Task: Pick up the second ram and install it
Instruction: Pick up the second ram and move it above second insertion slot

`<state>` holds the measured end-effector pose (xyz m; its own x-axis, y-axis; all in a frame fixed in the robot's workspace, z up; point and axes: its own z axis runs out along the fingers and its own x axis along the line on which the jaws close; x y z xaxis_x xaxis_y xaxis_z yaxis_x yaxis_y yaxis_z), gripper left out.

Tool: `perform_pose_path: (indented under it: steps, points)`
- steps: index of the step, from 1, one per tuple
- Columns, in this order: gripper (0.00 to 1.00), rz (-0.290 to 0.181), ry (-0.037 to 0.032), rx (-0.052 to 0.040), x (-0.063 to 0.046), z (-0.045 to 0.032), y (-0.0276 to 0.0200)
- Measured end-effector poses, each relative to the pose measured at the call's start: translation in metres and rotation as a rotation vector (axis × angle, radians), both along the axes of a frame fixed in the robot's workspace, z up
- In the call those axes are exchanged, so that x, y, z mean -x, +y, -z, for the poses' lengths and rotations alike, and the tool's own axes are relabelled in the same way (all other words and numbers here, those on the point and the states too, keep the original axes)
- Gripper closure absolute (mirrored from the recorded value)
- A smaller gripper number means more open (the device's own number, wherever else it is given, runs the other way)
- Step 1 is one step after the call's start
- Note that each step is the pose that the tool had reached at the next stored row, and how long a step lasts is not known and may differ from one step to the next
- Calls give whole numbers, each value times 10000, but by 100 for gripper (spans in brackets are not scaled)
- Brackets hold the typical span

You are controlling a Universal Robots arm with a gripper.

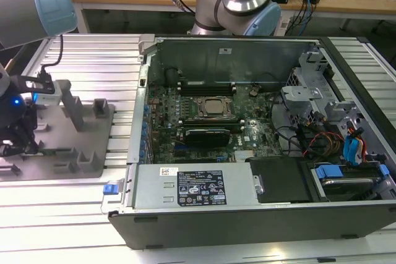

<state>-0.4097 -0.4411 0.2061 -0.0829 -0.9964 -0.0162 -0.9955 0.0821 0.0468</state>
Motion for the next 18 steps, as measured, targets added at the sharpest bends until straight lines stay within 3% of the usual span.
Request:
perform_pose_path:
  steps: [4, 7, 18]
  points:
    - [90, 247, -3, -1, -1, 3, 1]
    - [90, -396, -7, -3, -1, 6, 0]
    - [91, -401, -3, -1, -1, -34, 0]
